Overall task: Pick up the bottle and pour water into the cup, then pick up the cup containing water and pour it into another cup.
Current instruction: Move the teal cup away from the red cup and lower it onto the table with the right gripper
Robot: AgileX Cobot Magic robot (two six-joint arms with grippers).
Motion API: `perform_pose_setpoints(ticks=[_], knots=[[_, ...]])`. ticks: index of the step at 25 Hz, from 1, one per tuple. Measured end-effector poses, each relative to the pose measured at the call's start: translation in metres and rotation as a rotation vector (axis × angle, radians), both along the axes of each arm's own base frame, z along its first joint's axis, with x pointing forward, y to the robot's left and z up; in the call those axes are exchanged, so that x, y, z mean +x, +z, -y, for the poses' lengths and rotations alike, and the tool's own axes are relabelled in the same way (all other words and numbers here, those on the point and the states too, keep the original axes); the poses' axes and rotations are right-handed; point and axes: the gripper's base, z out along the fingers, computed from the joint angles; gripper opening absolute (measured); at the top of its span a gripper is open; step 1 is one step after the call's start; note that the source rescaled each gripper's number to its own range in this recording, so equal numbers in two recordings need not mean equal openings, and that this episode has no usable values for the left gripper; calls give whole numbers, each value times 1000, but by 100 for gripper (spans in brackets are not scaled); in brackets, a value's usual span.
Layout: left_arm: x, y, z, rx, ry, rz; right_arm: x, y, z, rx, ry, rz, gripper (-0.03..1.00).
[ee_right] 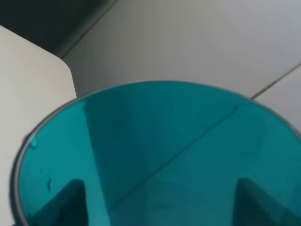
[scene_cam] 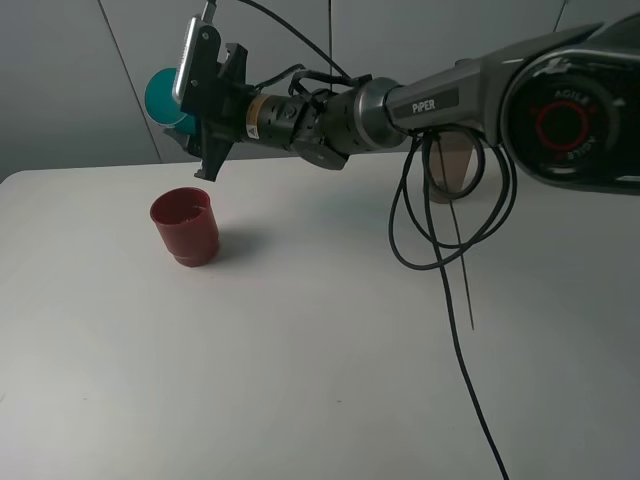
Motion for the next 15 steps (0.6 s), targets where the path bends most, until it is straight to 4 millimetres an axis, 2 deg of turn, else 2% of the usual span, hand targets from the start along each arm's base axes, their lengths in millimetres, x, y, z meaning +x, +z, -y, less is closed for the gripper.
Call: perform_pose_setpoints(ticks=[4,9,12,15], knots=[[0,0,0,0,0,0,-12,9,22,-23,-137,-183,3],[0,0,0,0,0,0,-27,8,67,-96,-282,-351,3],[0,0,0,0,0,0,-33,0,101,-40,-387,-501,3],[0,0,0,0,0,0,-41,-9,126,53,-445,-612,3]])
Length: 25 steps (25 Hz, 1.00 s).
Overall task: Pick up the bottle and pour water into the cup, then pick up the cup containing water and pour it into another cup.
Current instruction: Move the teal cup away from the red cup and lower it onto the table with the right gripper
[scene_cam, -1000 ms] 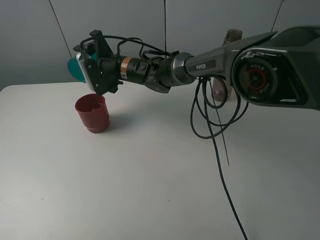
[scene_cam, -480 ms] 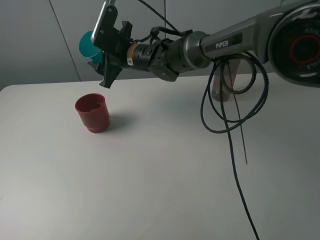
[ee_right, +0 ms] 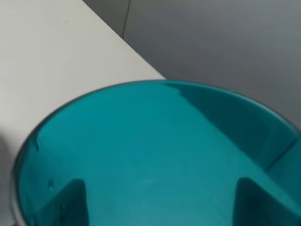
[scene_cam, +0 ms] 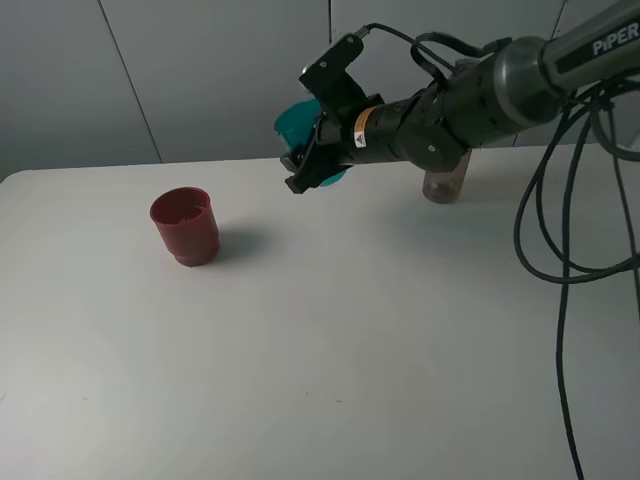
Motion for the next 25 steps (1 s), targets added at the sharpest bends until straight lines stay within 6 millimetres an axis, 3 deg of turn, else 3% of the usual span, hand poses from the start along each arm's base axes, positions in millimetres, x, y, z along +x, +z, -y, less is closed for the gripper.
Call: perform_pose_setpoints(ticks=[7,14,25], knots=[[0,0,0,0,0,0,-26,-28,31,206,-6,-34,3],[0,0,0,0,0,0,-36,-44,60,239,-56,-67,3],[0,0,0,0,0,0,-36,-85,66,238,-41,-55,3]])
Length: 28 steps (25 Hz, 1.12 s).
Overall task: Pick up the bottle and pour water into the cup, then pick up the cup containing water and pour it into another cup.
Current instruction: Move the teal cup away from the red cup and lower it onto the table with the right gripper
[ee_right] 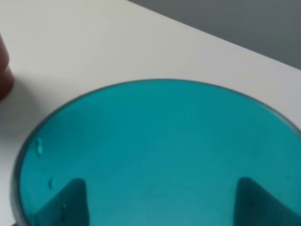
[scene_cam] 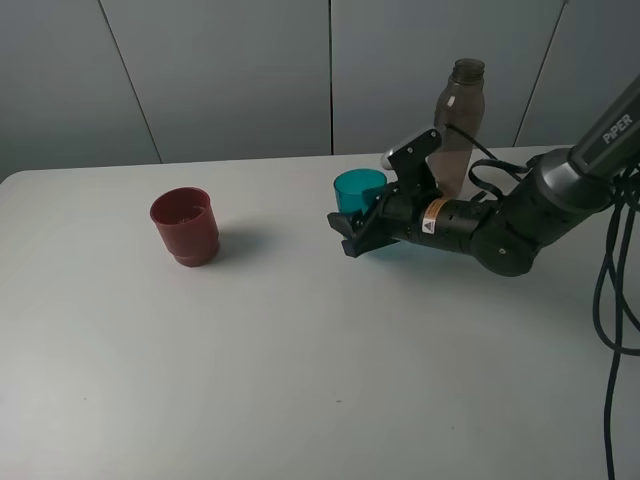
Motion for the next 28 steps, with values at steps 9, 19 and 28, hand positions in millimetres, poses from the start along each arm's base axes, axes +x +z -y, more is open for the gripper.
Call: perform_pose_setpoints(ticks=[9,19,28], knots=[[0,0,0,0,0,0,2,-12,3,-55,-6,93,3],[0,0,0,0,0,0,3,-22,6,-52,-49,100,3],[0,0,0,0,0,0,4,-24,7,-56,-64,85,3]])
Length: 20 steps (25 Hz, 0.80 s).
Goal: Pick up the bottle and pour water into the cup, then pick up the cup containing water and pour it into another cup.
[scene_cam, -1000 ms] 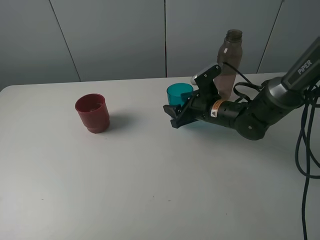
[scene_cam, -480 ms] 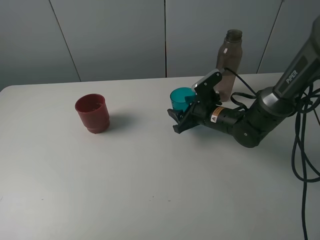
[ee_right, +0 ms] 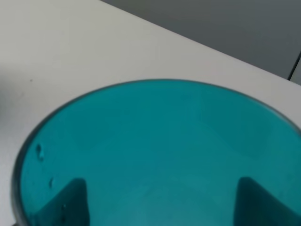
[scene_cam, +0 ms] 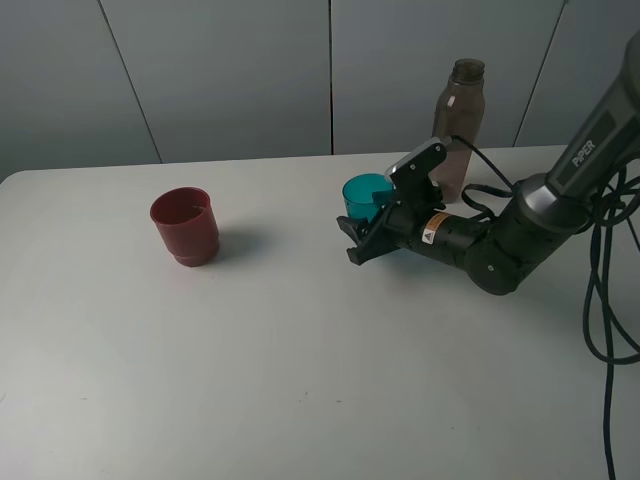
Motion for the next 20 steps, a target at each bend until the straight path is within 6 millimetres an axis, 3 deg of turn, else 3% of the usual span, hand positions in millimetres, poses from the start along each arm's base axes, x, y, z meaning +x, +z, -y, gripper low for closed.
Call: perform_pose_setpoints(ticks=[7,8,9,10,11,14,20], knots=[[0,0,0,0,0,0,-1,0,0,20,-3,-22,3],[0,0,0,0,0,0,-1,-1,-1,26,-1,-30,14],[0,0,0,0,0,0,-1,-1,-1,29,-4,-39,36],[0,0,0,-2,1,0,-2,-2,-1,28,-1,-47,69],[0,0,0,-2,1,0,-2,-2,-1,31,-2,-54,86],[0,0,0,-2,1,0,-6,0,1,34,-8,-71,98],[0,0,0,-2,1,0,-30,6,12,12,-18,-114,99]])
